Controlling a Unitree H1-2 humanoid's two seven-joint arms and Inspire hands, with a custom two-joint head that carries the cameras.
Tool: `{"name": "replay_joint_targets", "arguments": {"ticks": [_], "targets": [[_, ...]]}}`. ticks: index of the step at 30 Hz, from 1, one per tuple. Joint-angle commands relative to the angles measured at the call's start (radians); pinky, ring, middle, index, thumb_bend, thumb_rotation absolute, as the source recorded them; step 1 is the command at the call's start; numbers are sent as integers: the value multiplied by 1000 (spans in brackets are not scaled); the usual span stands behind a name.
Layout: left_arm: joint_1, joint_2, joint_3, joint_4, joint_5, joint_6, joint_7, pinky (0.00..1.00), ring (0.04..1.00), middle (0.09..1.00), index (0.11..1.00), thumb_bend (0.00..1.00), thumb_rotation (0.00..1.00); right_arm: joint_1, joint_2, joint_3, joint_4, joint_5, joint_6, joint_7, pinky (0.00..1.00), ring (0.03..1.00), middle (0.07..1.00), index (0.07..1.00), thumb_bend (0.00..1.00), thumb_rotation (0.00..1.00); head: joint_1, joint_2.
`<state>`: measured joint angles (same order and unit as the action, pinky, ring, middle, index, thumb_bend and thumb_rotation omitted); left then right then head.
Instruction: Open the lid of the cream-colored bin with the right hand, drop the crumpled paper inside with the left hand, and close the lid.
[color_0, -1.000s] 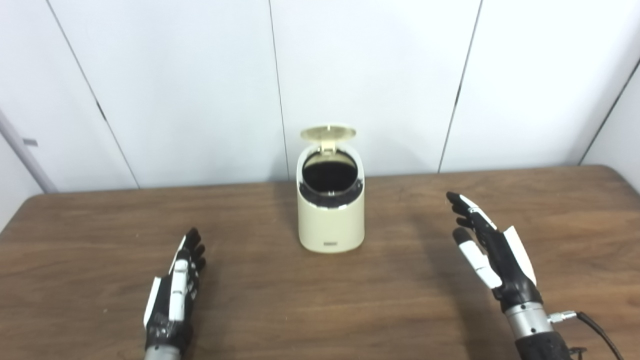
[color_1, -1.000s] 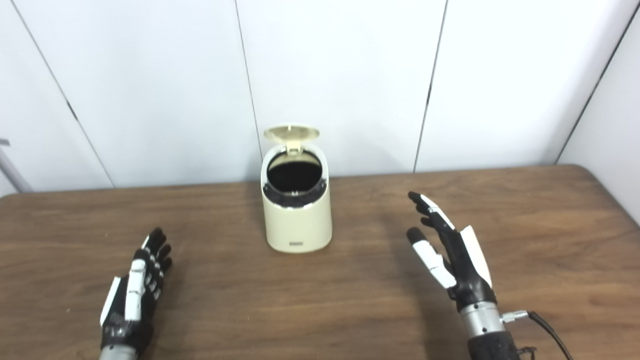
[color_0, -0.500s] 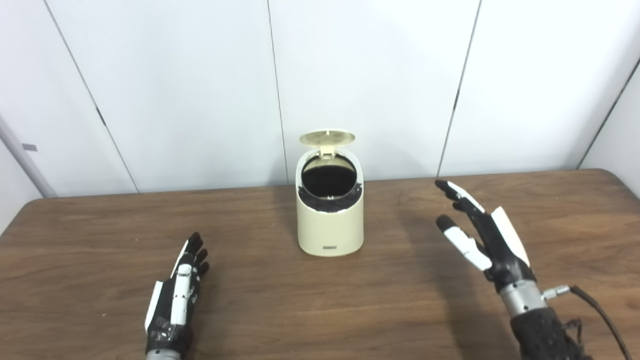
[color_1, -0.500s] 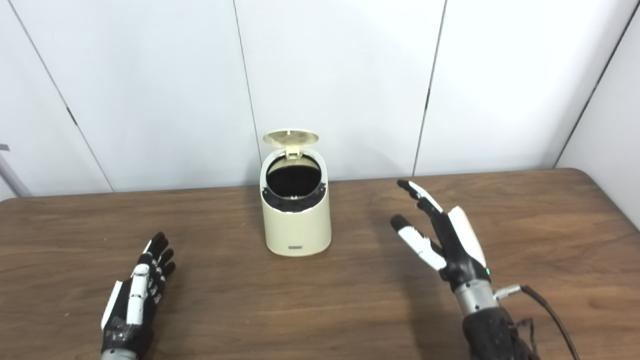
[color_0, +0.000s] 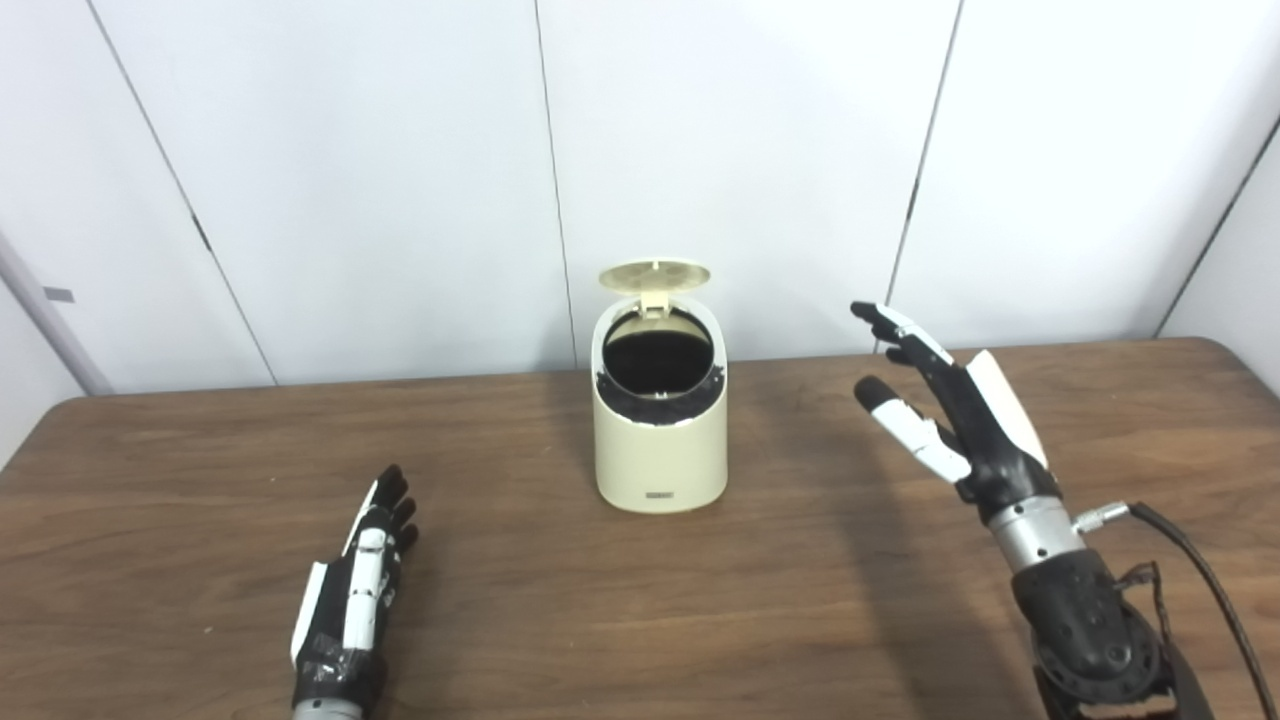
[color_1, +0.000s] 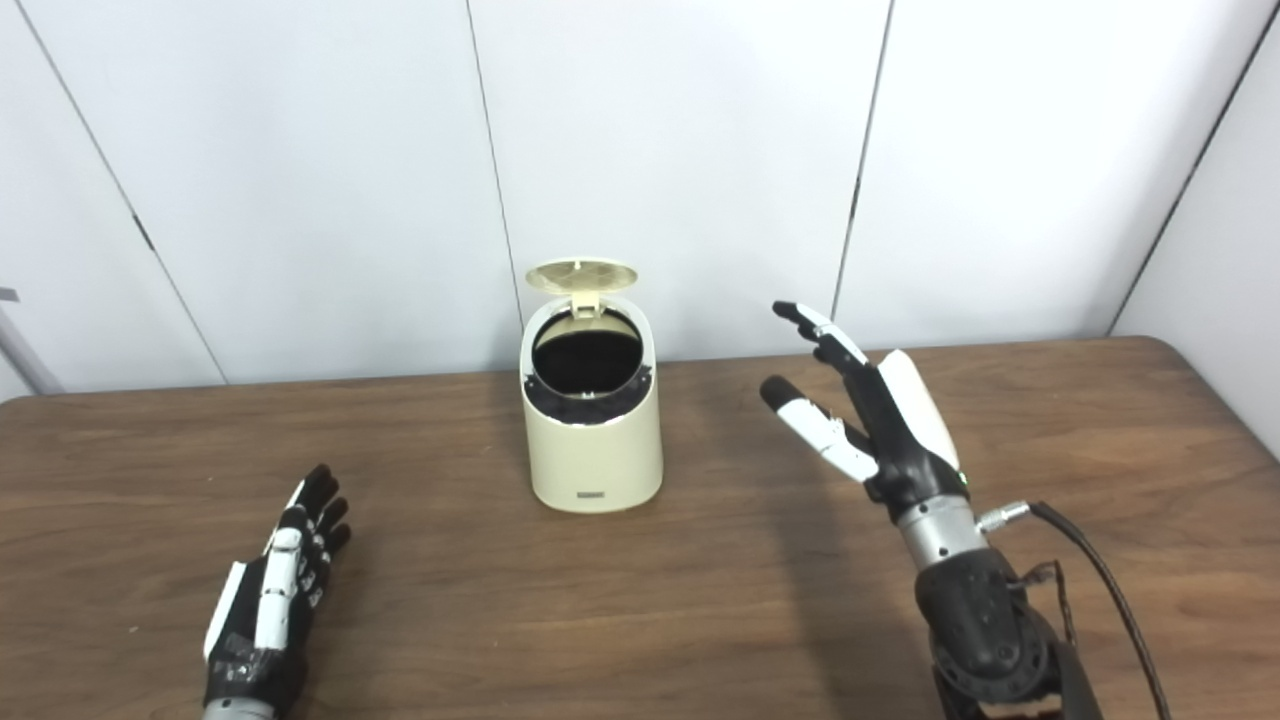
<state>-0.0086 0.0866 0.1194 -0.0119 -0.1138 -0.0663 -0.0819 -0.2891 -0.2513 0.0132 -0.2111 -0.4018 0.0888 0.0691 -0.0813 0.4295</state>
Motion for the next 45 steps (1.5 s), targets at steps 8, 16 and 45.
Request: {"name": "replay_joint_targets", "arguments": {"ticks": [8,16,45], "targets": [[42,-11,-9,51,33,-42,21,964,974,982,986,363,931,-114,-34,37,-43,-63,37,37,915,921,899,872,559,1000,4,1],[43,-15,-10,55,34,-35,25,973,980,982,982,388,907,-177,-32,71,-54,-98,82,78,866,905,900,860,528,1000,5,2],[49,-24,-20,59,11,-32,8,1000,995,988,990,391,860,-421,-62,168,104,-146,118,172,829,908,904,873,518,1000,12,20]]}}
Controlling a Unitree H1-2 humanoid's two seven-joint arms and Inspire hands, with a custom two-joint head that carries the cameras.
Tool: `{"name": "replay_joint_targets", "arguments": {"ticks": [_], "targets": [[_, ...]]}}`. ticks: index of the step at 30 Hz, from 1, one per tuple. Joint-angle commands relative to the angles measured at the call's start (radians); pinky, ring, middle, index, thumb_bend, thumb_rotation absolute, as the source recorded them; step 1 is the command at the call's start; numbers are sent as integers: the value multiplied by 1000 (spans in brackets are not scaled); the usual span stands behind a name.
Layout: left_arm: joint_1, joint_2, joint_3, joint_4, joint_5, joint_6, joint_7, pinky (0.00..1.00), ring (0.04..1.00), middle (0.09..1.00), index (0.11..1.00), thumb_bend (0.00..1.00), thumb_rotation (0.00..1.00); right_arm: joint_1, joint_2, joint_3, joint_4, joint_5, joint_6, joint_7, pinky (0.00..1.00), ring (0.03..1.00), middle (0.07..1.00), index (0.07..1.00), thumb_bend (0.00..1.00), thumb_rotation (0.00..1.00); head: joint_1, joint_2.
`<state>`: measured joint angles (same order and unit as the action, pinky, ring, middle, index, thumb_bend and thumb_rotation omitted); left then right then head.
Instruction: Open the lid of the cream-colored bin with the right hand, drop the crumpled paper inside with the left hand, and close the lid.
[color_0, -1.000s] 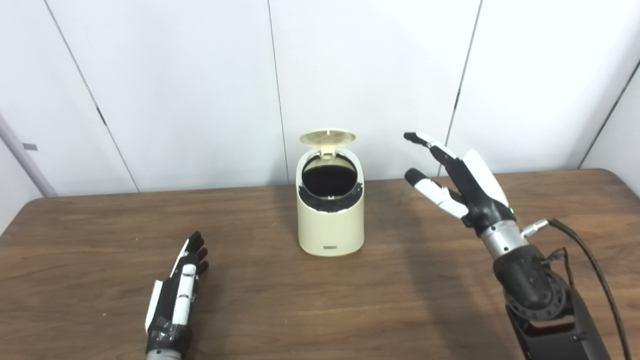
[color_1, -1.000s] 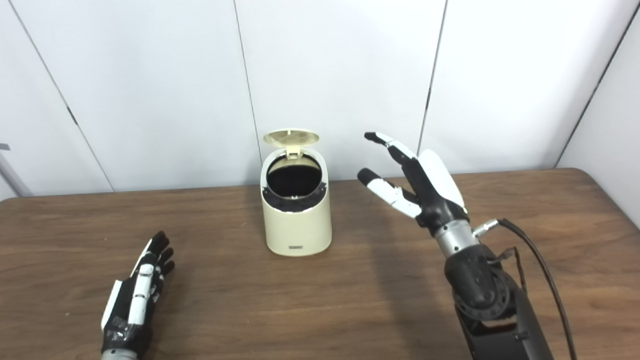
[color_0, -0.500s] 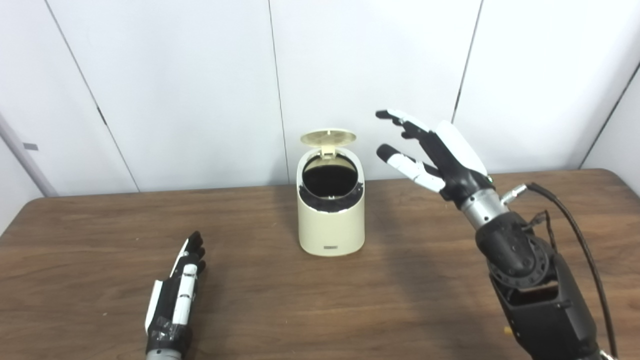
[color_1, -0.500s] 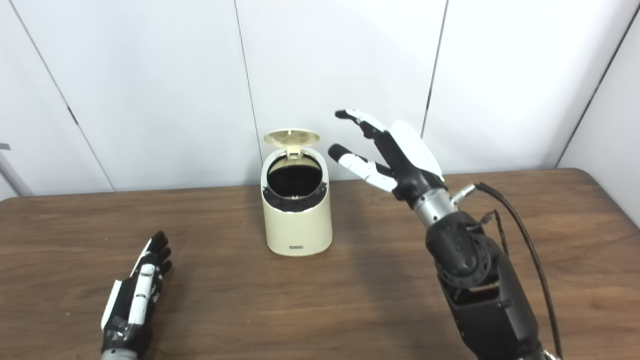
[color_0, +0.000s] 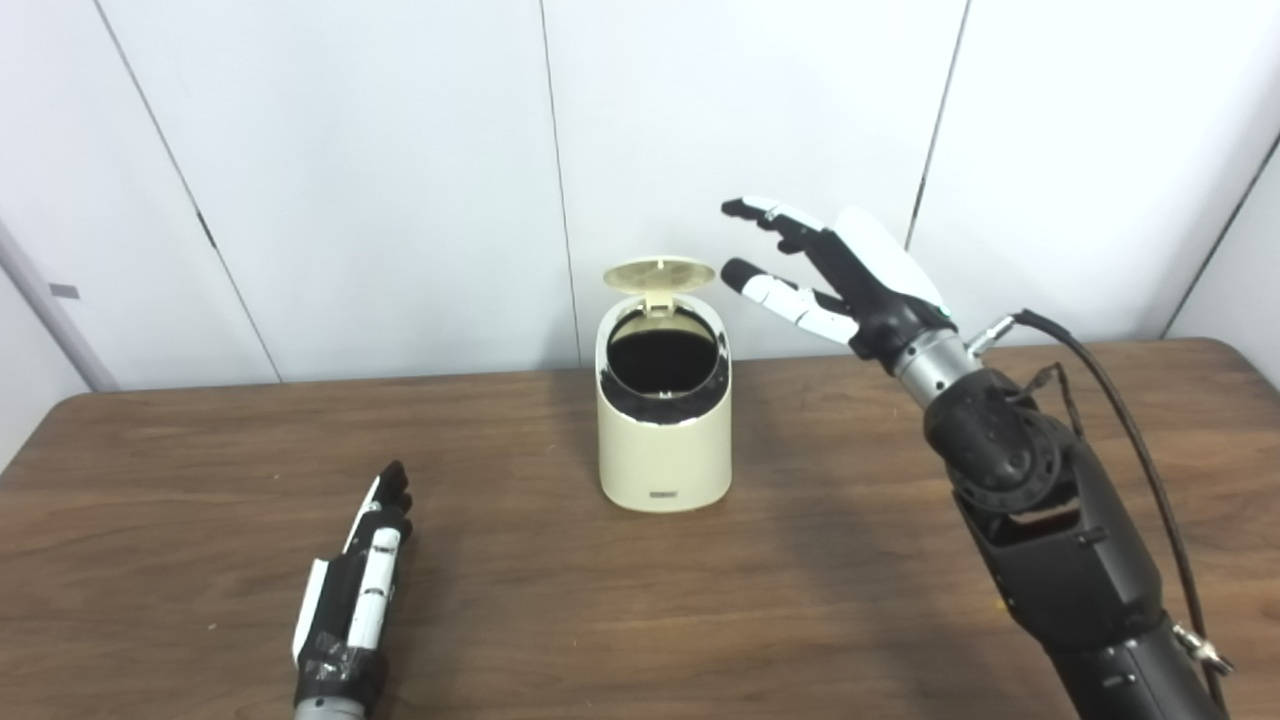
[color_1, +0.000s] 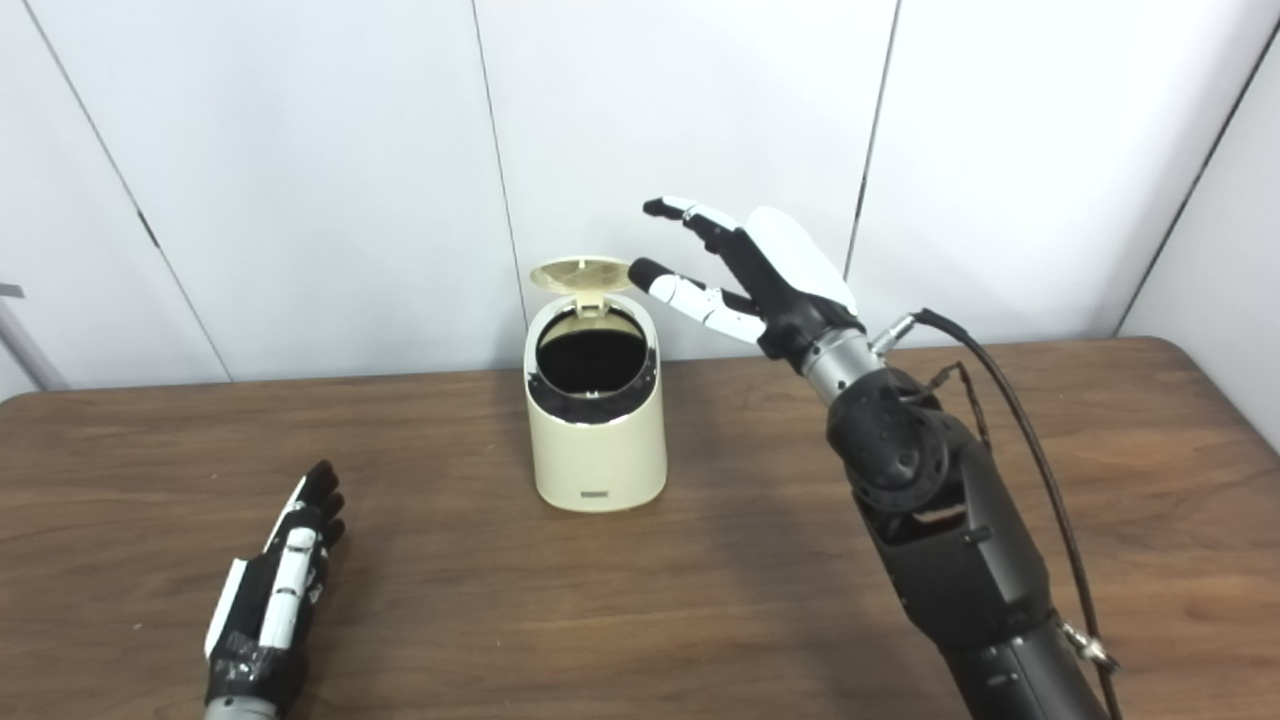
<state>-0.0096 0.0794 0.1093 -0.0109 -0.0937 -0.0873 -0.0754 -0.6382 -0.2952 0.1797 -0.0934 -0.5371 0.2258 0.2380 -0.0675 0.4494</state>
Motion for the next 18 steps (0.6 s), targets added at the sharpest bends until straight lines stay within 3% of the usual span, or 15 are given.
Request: {"name": "replay_joint_targets", "arguments": {"ticks": [1,18], "targets": [[50,-18,-10,59,-10,-12,1,1000,995,988,990,393,858,-81,-22,9,-6,-16,-14,12,831,913,907,875,519,1000,-1,2],[49,-17,-11,62,10,-6,11,1000,991,984,982,428,836,-151,-51,89,67,-56,-20,80,908,978,920,874,599,965,16,14]]}}
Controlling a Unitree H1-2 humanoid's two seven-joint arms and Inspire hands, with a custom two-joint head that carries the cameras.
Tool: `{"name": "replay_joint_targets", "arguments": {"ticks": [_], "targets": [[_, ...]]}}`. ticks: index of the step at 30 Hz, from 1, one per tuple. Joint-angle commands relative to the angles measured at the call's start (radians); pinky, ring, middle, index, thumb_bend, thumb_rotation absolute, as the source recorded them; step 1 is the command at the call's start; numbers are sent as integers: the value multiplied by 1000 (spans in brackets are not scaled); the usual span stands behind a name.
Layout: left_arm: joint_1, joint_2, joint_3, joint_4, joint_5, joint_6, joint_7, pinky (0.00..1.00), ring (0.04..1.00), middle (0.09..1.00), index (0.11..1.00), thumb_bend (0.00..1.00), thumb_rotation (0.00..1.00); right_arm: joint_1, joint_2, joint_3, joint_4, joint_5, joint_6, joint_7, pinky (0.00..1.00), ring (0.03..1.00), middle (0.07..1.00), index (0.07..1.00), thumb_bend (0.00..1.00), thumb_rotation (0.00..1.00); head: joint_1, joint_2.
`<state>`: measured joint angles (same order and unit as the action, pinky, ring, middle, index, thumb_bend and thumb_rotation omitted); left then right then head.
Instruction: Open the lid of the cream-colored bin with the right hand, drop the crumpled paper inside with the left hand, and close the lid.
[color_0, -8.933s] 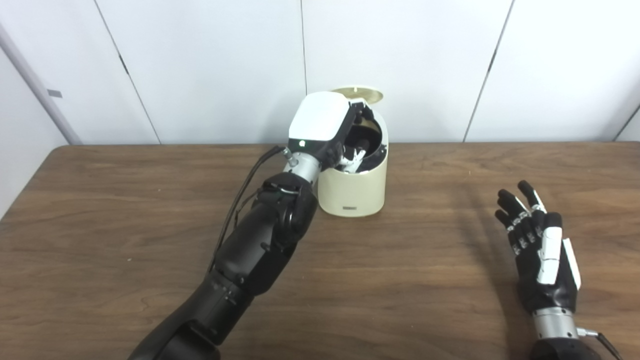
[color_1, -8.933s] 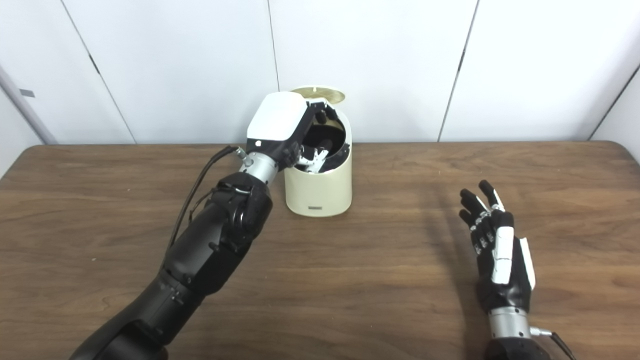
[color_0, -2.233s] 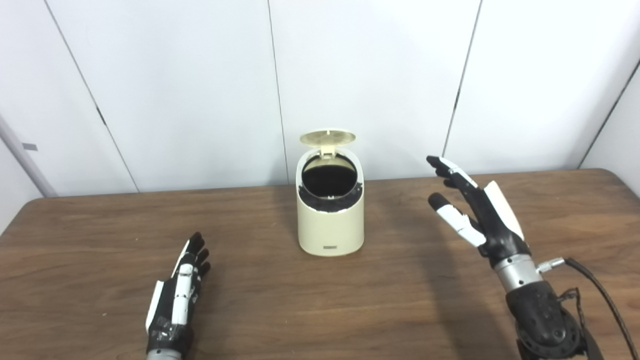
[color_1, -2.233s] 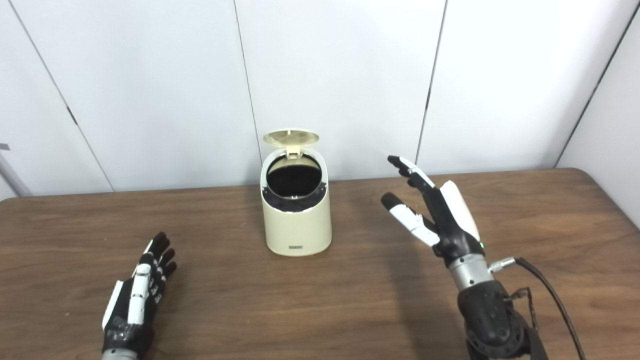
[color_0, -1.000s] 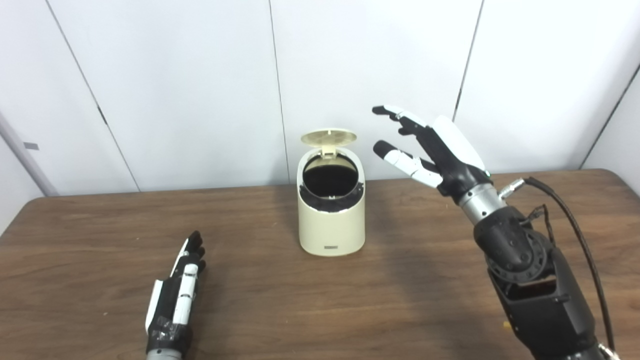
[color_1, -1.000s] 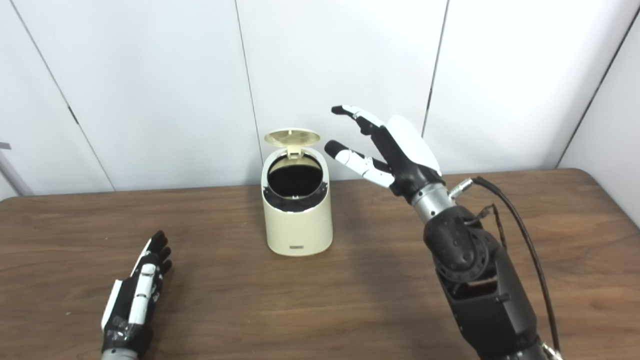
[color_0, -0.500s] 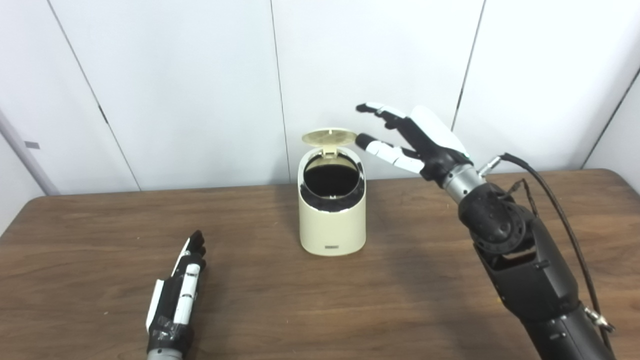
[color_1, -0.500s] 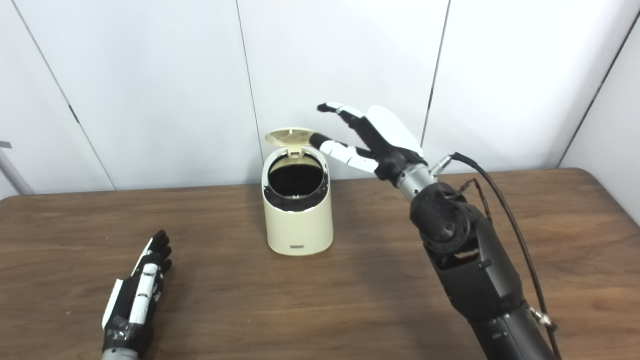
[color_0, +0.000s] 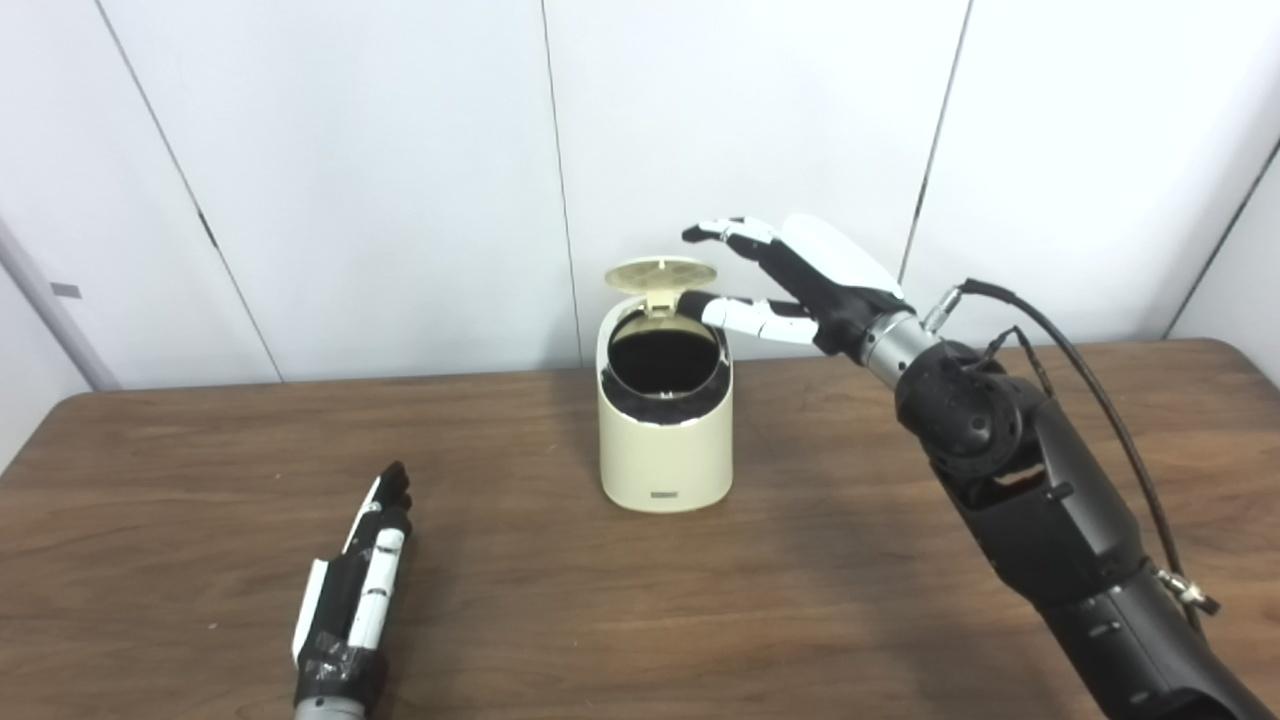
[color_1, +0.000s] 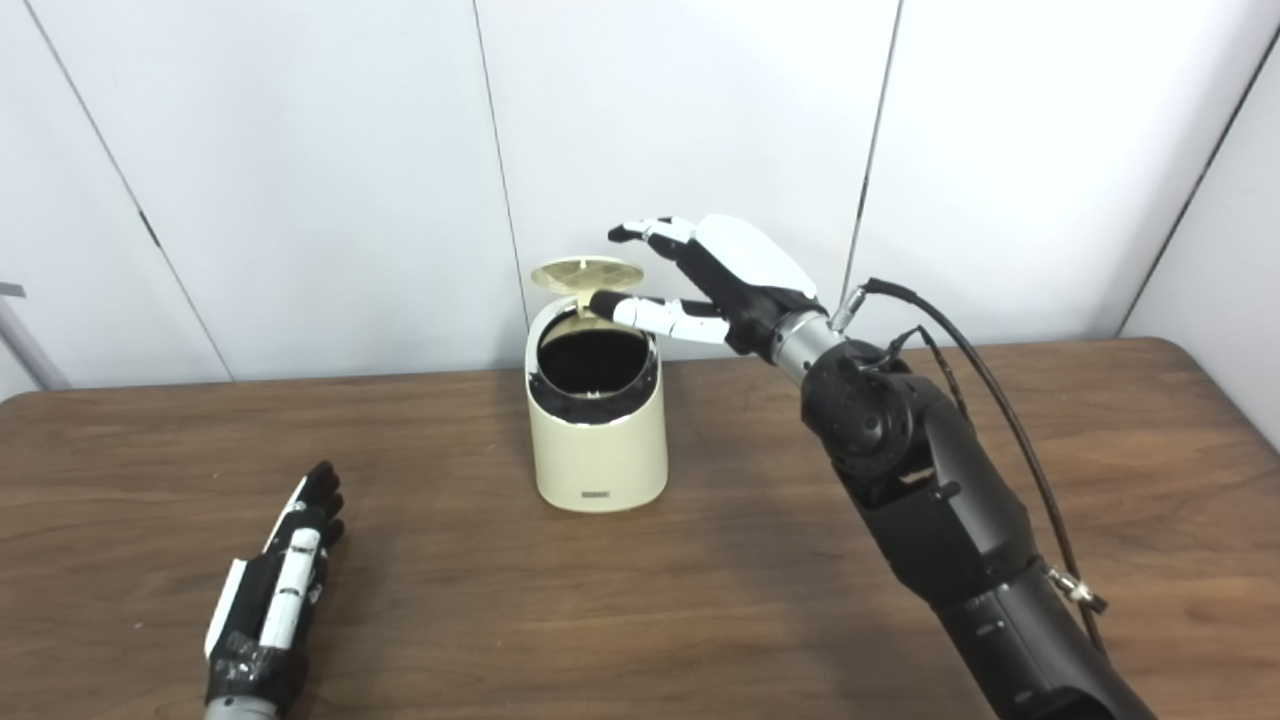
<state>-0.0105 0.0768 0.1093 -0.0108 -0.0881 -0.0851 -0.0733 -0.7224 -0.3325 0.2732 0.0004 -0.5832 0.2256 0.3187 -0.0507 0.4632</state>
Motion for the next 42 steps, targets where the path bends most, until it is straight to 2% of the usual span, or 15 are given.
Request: {"name": "replay_joint_targets", "arguments": {"ticks": [1,12,19,23,29,36,42], "targets": [[50,-15,-11,62,6,-7,10,1000,991,983,981,430,837,-68,-14,-3,-27,-11,-20,0,915,983,923,874,602,964,-1,0],[44,-16,-9,67,-7,-11,2,1000,998,990,986,433,804,-82,-24,22,-56,-41,-5,66,918,1000,918,861,612,970,3,9],[43,-9,-19,68,16,-5,4,1000,1000,990,988,451,842,-87,-22,25,-97,-51,2,101,927,1000,923,866,604,960,6,12],[42,-12,-18,71,1,-9,-2,1000,1000,990,991,465,797,-85,-21,25,-131,-60,12,121,936,1000,932,873,592,950,10,15],[42,-15,-17,70,7,-17,4,1000,995,988,985,480,787,-65,-27,20,-177,-65,18,147,889,993,912,879,599,947,15,22],[45,-20,-15,66,-1,-11,4,1000,998,987,984,475,776,-42,-41,18,-209,-66,35,177,913,1000,918,881,619,954,19,30],[50,-21,-19,58,15,-4,14,1000,997,980,975,513,779,-25,-47,16,-214,-70,41,186,915,1000,907,885,639,973,20,36]]}}
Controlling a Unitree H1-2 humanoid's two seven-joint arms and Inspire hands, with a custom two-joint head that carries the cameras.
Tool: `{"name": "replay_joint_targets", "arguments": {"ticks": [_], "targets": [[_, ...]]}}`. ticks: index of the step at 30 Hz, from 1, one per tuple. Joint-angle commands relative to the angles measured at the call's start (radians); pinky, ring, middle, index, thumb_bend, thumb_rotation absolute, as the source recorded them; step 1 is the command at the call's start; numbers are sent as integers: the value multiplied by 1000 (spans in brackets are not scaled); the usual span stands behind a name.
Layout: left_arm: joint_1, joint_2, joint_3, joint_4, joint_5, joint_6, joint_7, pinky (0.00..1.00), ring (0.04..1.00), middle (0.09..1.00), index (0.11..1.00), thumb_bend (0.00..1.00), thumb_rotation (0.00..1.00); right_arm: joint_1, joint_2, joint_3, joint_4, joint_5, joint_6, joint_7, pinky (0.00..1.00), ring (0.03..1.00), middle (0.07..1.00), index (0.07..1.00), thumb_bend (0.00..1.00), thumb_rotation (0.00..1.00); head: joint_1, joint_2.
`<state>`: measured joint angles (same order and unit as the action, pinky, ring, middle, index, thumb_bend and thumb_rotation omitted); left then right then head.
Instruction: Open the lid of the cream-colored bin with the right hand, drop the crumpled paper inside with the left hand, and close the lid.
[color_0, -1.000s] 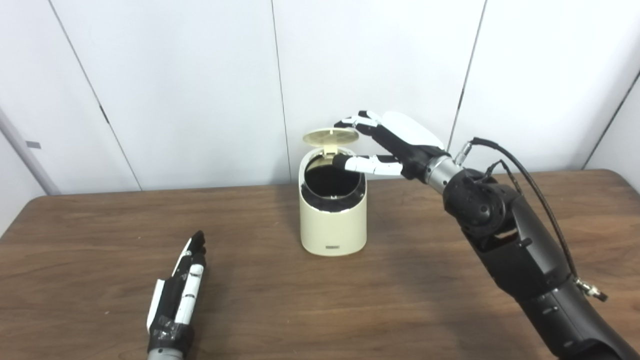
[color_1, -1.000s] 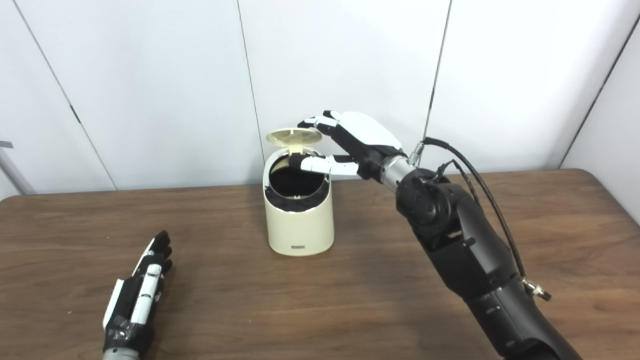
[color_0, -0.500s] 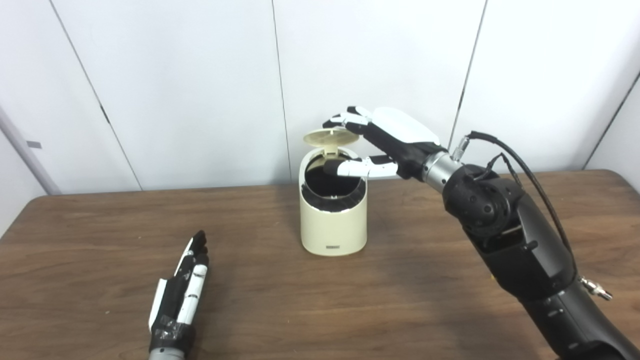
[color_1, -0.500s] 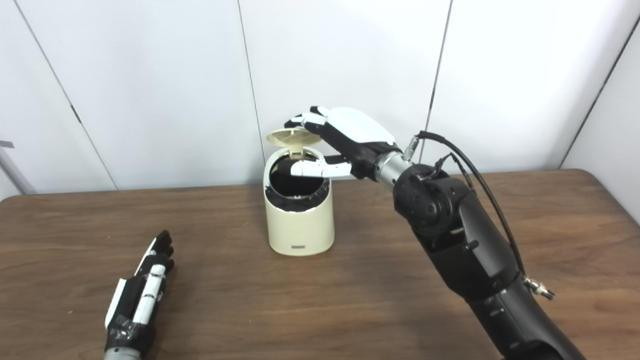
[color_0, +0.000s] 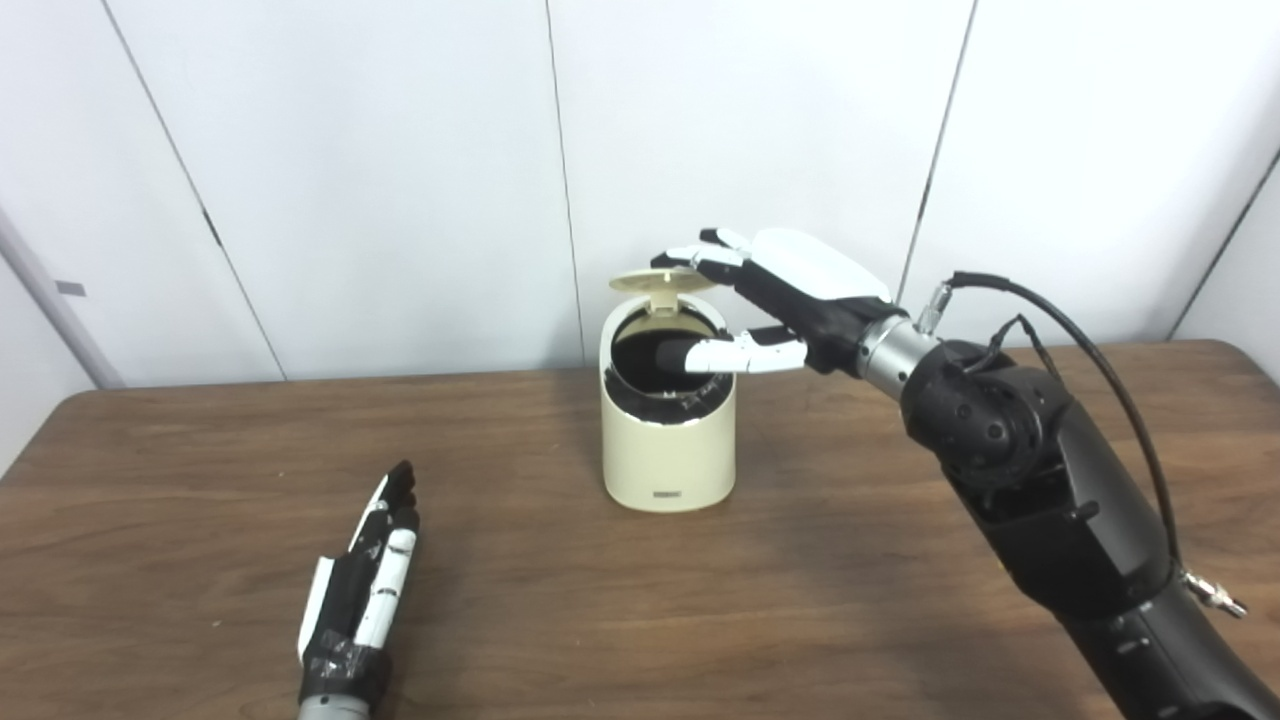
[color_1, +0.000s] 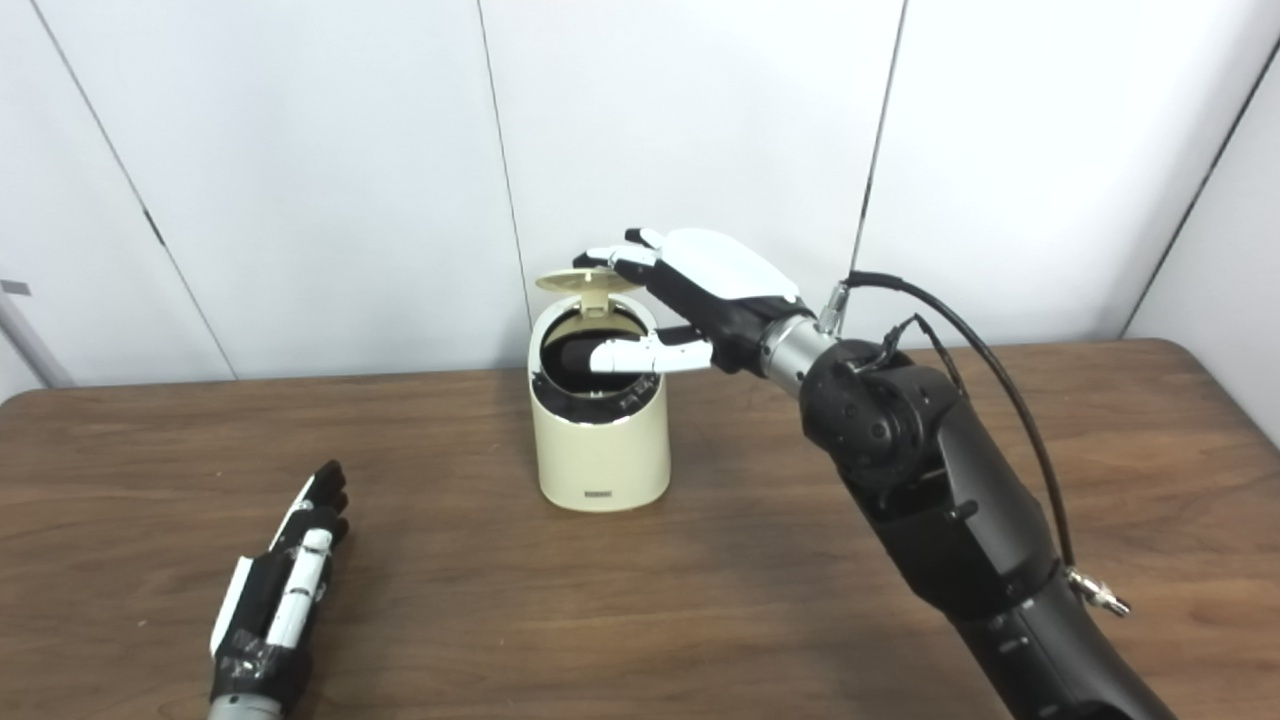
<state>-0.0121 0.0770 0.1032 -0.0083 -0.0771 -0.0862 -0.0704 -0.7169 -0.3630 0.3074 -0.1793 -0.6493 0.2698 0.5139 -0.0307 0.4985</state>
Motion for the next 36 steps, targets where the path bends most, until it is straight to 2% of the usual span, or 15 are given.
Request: {"name": "replay_joint_targets", "arguments": {"ticks": [1,9,19,36], "targets": [[52,-21,-14,54,10,0,14,1000,996,980,975,515,783,-28,-16,-20,-32,-1,-6,-12,916,1000,902,884,639,973,0,1],[48,-22,-11,68,-8,-29,14,1000,990,978,971,510,762,-17,-20,-27,-13,6,-16,-21,908,1000,902,878,641,969,0,8],[50,-21,-11,62,-8,-36,17,1000,986,980,975,552,761,-5,-26,-21,-5,10,-48,-28,876,1000,894,871,628,967,3,13],[51,-23,-13,49,-1,-23,23,992,979,972,969,558,757,45,-29,19,-19,-29,-64,0,989,1000,893,871,602,965,5,19]]}}
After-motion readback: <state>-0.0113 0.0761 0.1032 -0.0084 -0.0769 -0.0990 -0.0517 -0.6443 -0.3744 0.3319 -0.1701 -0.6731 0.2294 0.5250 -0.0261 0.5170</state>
